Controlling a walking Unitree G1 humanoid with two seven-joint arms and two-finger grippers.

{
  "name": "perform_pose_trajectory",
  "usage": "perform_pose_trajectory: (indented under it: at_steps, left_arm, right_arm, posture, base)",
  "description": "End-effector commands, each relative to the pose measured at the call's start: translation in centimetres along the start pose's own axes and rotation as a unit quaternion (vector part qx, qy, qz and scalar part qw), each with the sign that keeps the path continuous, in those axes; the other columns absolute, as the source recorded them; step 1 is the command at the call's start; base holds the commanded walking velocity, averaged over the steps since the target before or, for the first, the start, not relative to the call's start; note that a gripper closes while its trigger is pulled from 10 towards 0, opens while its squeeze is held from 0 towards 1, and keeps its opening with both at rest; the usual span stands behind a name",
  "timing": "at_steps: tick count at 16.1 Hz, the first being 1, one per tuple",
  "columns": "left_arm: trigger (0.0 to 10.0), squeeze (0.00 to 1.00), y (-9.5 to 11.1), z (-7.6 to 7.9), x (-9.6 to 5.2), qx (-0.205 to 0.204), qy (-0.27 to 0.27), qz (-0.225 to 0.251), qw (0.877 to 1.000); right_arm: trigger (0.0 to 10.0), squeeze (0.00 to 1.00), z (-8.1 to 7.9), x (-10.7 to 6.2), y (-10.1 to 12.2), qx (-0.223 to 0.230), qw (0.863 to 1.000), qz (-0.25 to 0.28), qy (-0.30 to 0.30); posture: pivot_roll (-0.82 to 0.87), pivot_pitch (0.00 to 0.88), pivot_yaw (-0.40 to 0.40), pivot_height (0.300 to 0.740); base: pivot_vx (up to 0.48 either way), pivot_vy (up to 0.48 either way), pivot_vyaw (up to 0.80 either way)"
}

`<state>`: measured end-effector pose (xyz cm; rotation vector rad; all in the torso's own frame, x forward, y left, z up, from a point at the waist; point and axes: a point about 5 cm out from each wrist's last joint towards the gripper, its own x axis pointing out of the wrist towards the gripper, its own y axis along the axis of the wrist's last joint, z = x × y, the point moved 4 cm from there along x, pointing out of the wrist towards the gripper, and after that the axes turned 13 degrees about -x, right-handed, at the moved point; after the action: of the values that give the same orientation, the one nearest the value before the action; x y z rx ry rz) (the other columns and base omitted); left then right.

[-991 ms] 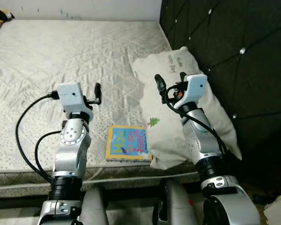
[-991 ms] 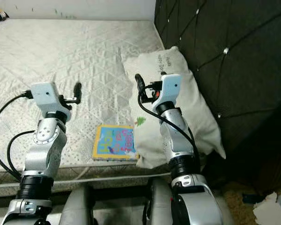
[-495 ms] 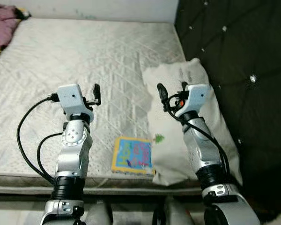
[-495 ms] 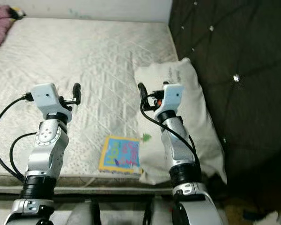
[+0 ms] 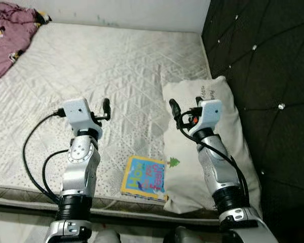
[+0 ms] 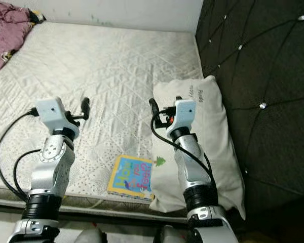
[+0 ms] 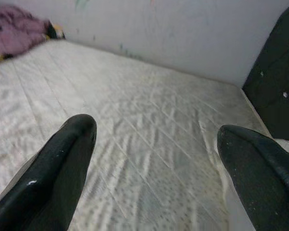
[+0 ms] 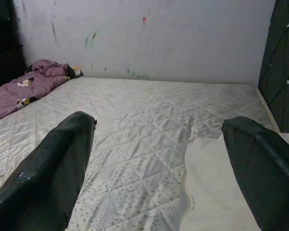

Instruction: Clean up the room

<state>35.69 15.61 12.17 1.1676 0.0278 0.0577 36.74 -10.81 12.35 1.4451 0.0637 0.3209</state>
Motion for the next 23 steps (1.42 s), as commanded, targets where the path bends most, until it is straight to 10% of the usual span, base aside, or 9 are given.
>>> perform_pose_trajectory:
  at_steps: [1, 23]
  left_arm:
    - [10.0, 0.00, -0.9, 0.0, -0.1, -0.011, 0.000, -0.021, 1.000]
    - [10.0, 0.00, -1.5, 1.2, -0.1, -0.044, -0.026, -0.027, 0.998]
  right_arm:
    - [10.0, 0.00, 0.2, -0.3, 0.1, -0.004, 1.000, 0.001, -0.005]
    - [10.0, 0.00, 0.1, 0.2, 0.6, -0.049, 0.999, -0.003, 0.007]
  posture:
    - [0.00, 0.000, 0.002, 0.740]
    - [0.00, 0.007, -0.039, 0.740]
  base:
    - [0.000, 0.000, 0.00]
    - [0.000, 0.132, -0.04]
